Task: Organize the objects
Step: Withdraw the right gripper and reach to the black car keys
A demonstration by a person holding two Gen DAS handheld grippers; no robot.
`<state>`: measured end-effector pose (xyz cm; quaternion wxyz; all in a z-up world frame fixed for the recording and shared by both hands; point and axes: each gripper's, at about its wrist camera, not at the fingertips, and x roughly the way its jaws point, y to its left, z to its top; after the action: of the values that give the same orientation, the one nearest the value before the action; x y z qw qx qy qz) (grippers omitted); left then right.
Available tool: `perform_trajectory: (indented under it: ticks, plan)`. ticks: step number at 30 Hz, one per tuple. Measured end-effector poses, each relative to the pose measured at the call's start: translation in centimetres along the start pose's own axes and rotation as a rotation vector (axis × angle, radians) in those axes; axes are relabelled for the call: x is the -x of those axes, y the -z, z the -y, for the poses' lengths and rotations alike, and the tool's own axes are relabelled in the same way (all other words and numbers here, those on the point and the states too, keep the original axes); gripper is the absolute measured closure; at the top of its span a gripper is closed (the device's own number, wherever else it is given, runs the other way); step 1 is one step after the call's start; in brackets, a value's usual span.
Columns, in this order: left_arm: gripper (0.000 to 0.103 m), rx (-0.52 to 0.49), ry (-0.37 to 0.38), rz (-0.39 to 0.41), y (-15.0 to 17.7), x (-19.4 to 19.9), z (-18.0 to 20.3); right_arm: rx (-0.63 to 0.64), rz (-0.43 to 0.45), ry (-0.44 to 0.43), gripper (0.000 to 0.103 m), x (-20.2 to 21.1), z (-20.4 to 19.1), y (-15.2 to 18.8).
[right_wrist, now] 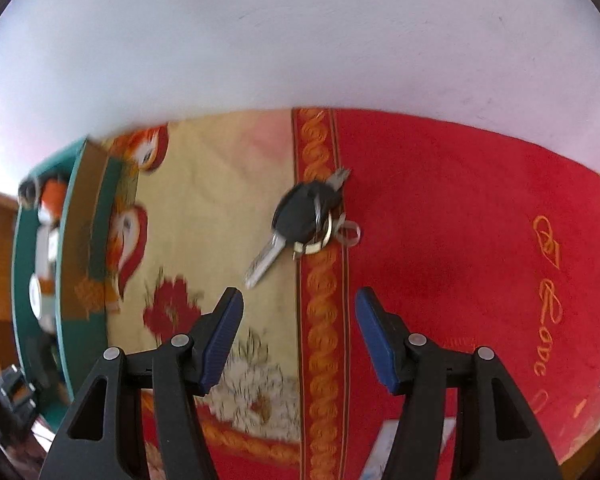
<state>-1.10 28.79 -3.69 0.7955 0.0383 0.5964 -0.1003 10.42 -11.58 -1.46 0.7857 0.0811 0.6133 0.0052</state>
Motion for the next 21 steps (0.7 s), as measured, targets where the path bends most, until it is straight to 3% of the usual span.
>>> perform_trajectory:
  ticks: [5,10,11,14,16,21]
  plan:
    - [0.088,0.002,0.015,0.028,0.6,0.1,-0.1,-0.032,0.006,-0.003,0.043,-1.5,0.8,-2.2]
    - [0.088,0.009,0.001,0.022,0.7,0.2,-0.1,0.033,0.054,0.034,0.043,-1.8,0.0,-3.3]
    - [0.088,0.012,-0.003,0.02,0.7,0.2,0.0,0.053,0.06,0.048,0.051,-1.9,-0.3,-3.3]
    - [0.088,0.013,-0.016,0.016,0.6,0.1,0.2,0.107,0.079,0.067,0.057,-1.8,-1.3,-3.1]
    - [0.088,0.012,-0.023,0.015,0.6,0.2,0.4,0.112,0.084,0.031,0.073,-1.3,-1.7,-2.3]
    - [0.088,0.019,-0.013,0.028,0.7,0.2,0.5,0.169,0.072,0.014,0.073,-1.0,-2.7,-0.1]
